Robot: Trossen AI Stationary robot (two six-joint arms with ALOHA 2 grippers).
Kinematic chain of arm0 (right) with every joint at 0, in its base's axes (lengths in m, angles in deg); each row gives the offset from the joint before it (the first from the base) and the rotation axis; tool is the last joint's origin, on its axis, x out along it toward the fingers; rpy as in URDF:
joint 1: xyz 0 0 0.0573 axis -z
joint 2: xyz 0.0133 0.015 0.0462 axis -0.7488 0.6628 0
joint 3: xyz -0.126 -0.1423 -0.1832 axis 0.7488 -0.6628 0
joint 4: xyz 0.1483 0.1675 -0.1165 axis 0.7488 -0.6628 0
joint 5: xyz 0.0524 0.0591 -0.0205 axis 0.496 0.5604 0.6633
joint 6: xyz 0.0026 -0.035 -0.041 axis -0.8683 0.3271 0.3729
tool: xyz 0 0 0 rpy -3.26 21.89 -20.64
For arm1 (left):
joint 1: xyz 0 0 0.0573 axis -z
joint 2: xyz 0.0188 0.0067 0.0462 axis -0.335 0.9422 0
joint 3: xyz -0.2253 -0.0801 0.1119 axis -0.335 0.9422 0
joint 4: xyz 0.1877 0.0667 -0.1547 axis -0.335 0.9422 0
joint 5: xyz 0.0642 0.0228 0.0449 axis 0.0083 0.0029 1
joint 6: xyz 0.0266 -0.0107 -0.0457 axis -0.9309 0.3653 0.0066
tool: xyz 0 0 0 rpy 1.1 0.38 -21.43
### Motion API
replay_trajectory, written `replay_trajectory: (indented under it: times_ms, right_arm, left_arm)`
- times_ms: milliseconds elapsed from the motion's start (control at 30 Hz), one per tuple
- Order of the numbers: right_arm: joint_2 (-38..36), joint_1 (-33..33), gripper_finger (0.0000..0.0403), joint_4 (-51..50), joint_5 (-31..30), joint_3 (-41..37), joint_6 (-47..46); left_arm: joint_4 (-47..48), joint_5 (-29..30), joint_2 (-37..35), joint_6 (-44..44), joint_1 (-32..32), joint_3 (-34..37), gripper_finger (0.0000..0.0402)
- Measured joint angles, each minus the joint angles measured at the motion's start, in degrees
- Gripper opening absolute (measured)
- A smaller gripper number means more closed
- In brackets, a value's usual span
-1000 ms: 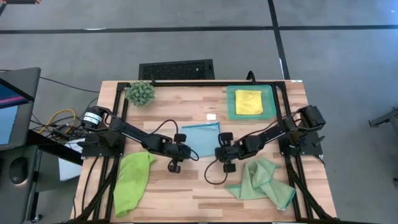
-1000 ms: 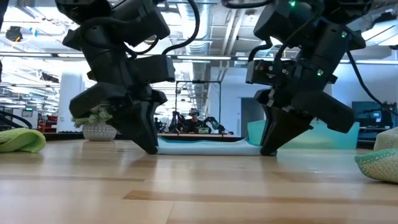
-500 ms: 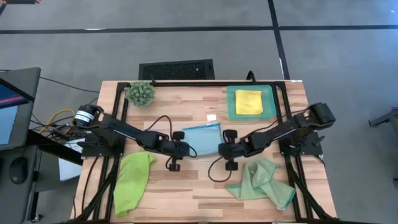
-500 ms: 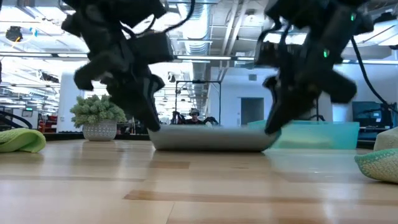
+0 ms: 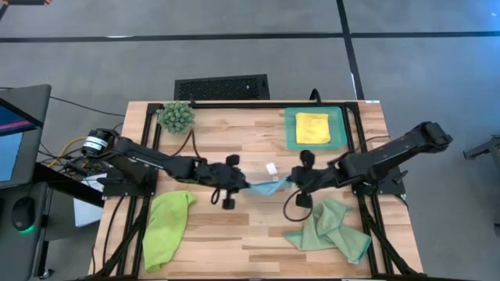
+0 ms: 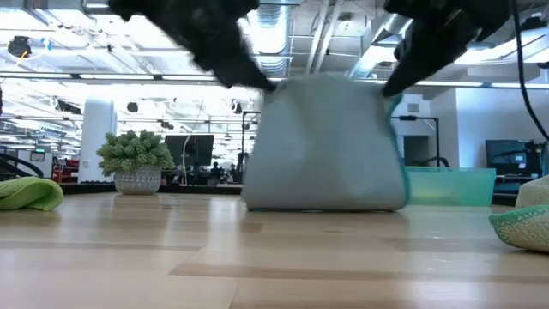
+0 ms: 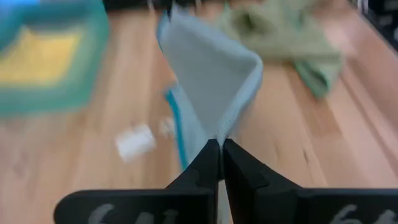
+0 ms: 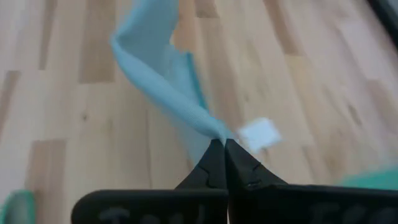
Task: Fold microfiber towels
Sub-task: Stack the blue microfiber cloth on top of the yellow microfiber cloth in the blue bin
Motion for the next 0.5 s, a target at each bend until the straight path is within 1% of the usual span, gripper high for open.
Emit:
replay_trajectory:
  times_ms: [67, 200, 267, 400, 500]
  right_arm:
    - [-2.8, -0.3, 0.0001, -5.3, -2.5, 0.0, -1.8]
    - [-9.0, 0.8, 0.0001, -13.5, -8.5, 0.0, -4.8]
    - [-12.1, 2.1, 0.0001, -14.1, -11.4, 0.1, -5.1]
    - [-18.3, 5.6, 0.0001, -17.9, -16.7, 1.3, -3.4]
    - [-21.3, 9.6, 0.0000, -22.7, -21.4, 3.6, 0.8]
  left_arm:
    - [0.3, -0.4, 1.3, -2.5, -1.6, -3.0, 0.0000]
    - [0.9, -5.0, 4.6, -7.8, -6.1, -10.1, 0.0000]
    - [1.0, -7.3, 6.1, -9.3, -8.8, -13.7, 0.0000]
    - [3.8, -10.7, 10.3, -11.5, -14.3, -22.4, 0.0000]
    - [5.1, -11.9, 14.3, -14.5, -17.7, -31.3, 0.0000]
